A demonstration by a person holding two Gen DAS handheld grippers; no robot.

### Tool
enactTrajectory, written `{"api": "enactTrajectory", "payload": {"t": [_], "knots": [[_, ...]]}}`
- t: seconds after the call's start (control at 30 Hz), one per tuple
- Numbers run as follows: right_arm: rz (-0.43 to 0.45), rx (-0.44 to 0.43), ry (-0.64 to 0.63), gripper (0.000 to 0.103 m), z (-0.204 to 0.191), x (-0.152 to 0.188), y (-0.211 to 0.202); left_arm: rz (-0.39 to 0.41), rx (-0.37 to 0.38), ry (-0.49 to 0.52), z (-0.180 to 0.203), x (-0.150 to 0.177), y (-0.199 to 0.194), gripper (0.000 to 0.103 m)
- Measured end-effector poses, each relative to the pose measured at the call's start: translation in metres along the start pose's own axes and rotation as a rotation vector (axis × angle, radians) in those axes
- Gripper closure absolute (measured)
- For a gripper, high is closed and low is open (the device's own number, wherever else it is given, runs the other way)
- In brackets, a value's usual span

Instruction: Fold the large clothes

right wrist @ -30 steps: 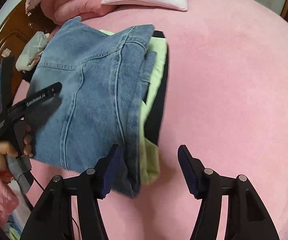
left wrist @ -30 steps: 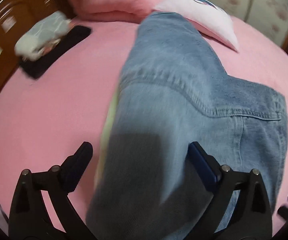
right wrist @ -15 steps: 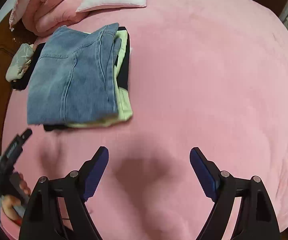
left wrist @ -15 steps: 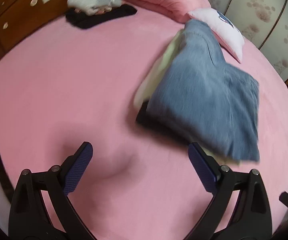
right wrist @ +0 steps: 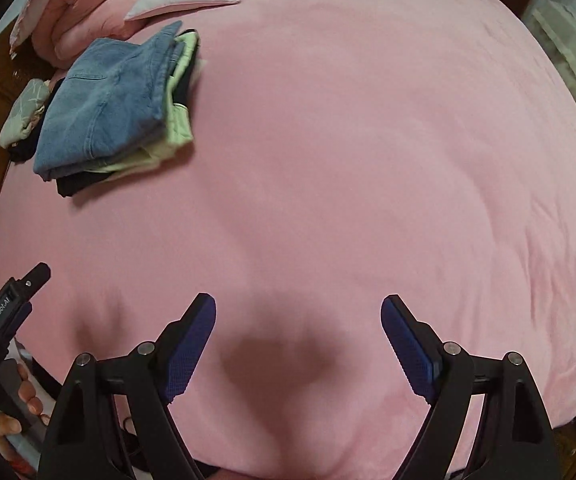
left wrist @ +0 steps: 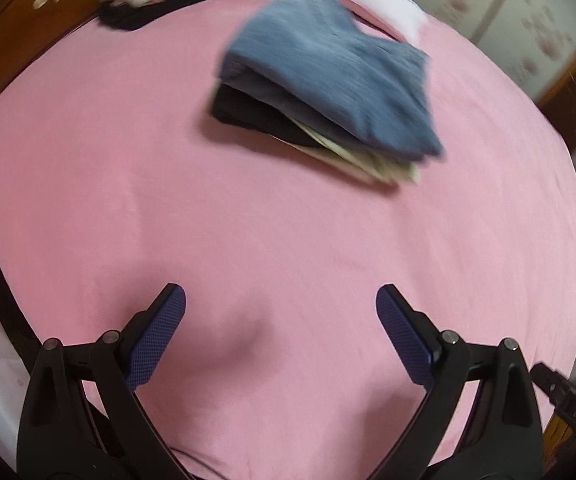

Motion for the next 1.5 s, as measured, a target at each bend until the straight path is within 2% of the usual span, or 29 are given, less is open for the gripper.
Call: {"api": "enactTrajectory", "payload": {"t": [0.13, 0.23, 0.37, 0.47, 0.57, 0.83, 0.97, 1.2, 1.3, 1.4, 1.5], "knots": [[0.003, -0.008, 0.028, 0.016, 0.028, 0.040, -0.005, 0.005, 0.021, 0.119, 0.045, 0.043, -0.024, 0.007], [-0.004, -0.025, 0.037, 0.016, 0.052, 0.072, -0.006, -0.005, 0.043, 0.150, 0.073, 0.082, -0.042, 0.007], [-0.006, -0.061, 0.044, 0.015, 0.092, 0.117, -0.011, -0.051, 0.058, 0.142, 0.107, 0.138, -0.057, 0.007], [-0.020, -0.082, 0.048, 0.013, 0.132, 0.154, -0.017, -0.077, 0.056, 0.162, 0.137, 0.187, -0.072, 0.007], [-0.024, -0.102, 0.051, 0.006, 0.172, 0.191, -0.028, -0.114, 0.074, 0.211, 0.174, 0.234, -0.081, 0.007], [-0.053, -0.043, 0.069, 0.003, 0.297, 0.300, -0.051, -0.155, 0.149, 0.303, 0.267, 0.336, -0.101, 0.007], [-0.058, 0.001, 0.101, 0.002, 0.353, 0.341, -0.061, -0.159, 0.176, 0.363, 0.303, 0.362, -0.117, 0.007], [-0.002, 0.058, 0.124, 0.002, 0.417, 0.380, -0.093, -0.147, 0.246, 0.461, 0.350, 0.382, -0.162, 0.007], [0.000, 0.039, 0.143, 0.002, 0.431, 0.394, -0.104, -0.082, 0.221, 0.508, 0.354, 0.384, -0.190, 0.007], [0.024, 0.058, 0.128, 0.001, 0.437, 0.402, -0.115, -0.009, 0.162, 0.550, 0.349, 0.389, -0.208, 0.007], [0.043, 0.080, 0.128, 0.001, 0.439, 0.404, -0.124, -0.002, 0.139, 0.517, 0.335, 0.390, -0.216, 0.007]]}}
Point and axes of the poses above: each gripper's, at about its wrist camera, not at the fingertips, and y roughly the way its jaws point, z to its right, x to its underside, the point moved 2 cm from there along y, roughly the way its jaws point, and after that the axes turned 1 degree about -x, right-handed, at the moved point
